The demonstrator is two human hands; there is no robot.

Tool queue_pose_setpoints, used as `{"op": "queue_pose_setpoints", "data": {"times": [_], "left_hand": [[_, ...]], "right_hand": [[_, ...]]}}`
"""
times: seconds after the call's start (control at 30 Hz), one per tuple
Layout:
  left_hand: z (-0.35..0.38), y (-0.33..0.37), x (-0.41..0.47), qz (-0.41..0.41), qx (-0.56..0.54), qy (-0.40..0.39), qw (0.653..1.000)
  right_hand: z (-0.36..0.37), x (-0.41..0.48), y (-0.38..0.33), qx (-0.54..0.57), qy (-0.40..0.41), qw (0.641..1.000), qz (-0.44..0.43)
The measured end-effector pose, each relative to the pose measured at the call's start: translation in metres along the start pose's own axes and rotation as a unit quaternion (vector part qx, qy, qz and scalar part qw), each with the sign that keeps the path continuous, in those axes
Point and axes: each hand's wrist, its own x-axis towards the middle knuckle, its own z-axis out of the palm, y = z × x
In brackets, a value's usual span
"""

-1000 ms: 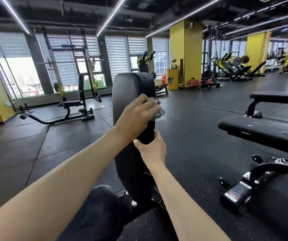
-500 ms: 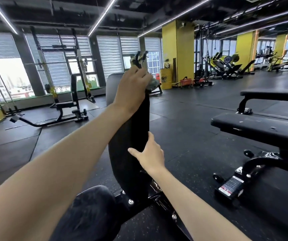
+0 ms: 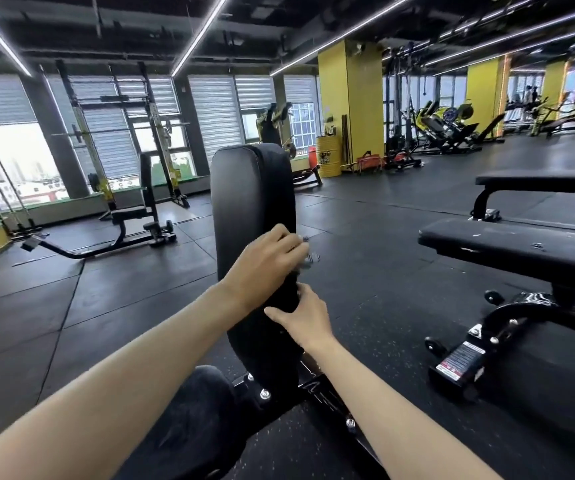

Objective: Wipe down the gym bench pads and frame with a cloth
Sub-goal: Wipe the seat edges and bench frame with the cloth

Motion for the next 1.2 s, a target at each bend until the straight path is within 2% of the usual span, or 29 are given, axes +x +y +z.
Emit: {"op": "queue_pose_setpoints", "data": {"times": [0.07, 0.13, 0.3, 0.47, 0.57, 0.67, 0.83, 0.93, 1.07, 1.13, 1.2], "left_hand": [[-0.009, -0.006, 0.023, -0.014, 0.006, 0.04, 0.999], [-0.006, -0.013, 0.029, -0.025, 0.025, 0.046, 0.998], [0.017, 0.007, -0.018, 0.008, 0.084, -0.011, 0.996], [0.032, 0.033, -0.05, -0.07, -0.018, -0.053, 0.996], [0.012, 0.028, -0.033, -0.075, -0.063, -0.016, 0.995], [-0.006, 0.01, -0.009, -0.064, -0.02, 0.029, 0.997], [0.006, -0.005, -0.019, -0.029, 0.037, 0.021, 0.999], [0.02, 0.015, -0.05, -0.043, -0.006, -0.004, 0.999], [0.028, 0.025, -0.066, -0.087, -0.095, -0.065, 0.99], [0.018, 0.019, -0.052, -0.095, -0.136, -0.068, 0.984], [0.004, 0.012, -0.031, -0.104, -0.139, -0.034, 0.984]], "right_hand": [[0.001, -0.001, 0.0, 0.01, -0.004, 1.0, 0.004], [0.002, -0.002, 0.001, 0.018, -0.001, 1.0, 0.005], [0.0, -0.004, 0.004, 0.061, 0.0, 0.998, 0.018], [-0.002, -0.008, 0.014, 0.087, -0.003, 0.996, 0.019], [-0.005, -0.01, 0.017, 0.112, -0.026, 0.993, 0.008], [-0.002, -0.01, 0.019, 0.125, -0.028, 0.992, 0.011], [-0.002, -0.006, 0.028, 0.207, -0.042, 0.977, 0.039], [-0.006, -0.006, 0.034, 0.263, -0.05, 0.961, 0.061], [-0.01, -0.008, 0.038, 0.279, -0.08, 0.955, 0.06], [-0.014, -0.007, 0.038, 0.282, -0.095, 0.952, 0.069], [-0.017, -0.005, 0.037, 0.284, -0.107, 0.95, 0.078]]}}
